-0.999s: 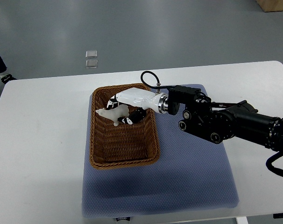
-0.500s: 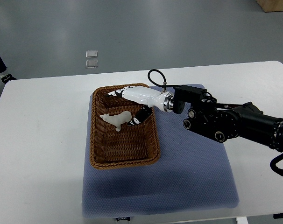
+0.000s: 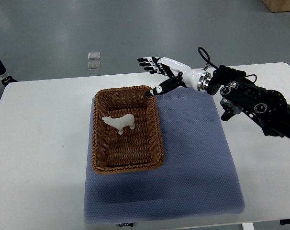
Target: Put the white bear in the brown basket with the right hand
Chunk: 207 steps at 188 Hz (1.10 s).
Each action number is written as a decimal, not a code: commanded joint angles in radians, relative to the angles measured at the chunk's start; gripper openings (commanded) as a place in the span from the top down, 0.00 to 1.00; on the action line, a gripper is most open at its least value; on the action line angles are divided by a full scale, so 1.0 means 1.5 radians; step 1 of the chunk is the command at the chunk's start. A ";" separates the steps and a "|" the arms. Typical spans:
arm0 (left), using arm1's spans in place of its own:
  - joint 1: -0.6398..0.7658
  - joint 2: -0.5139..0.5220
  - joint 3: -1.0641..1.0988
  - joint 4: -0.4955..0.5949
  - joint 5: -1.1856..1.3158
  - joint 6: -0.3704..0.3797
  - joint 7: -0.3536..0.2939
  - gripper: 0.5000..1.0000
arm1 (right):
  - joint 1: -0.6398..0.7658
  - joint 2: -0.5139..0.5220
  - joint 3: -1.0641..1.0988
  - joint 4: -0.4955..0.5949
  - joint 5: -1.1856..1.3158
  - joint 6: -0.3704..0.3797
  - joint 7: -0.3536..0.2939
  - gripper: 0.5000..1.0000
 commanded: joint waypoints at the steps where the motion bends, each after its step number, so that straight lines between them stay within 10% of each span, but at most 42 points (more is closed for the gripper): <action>1: 0.000 0.000 0.001 -0.001 0.000 0.001 0.000 0.00 | -0.031 -0.023 0.028 -0.010 0.092 0.022 -0.023 0.15; 207: -0.002 0.000 0.001 -0.002 0.000 0.000 0.000 0.00 | -0.128 -0.017 0.076 -0.036 0.537 0.039 -0.086 0.14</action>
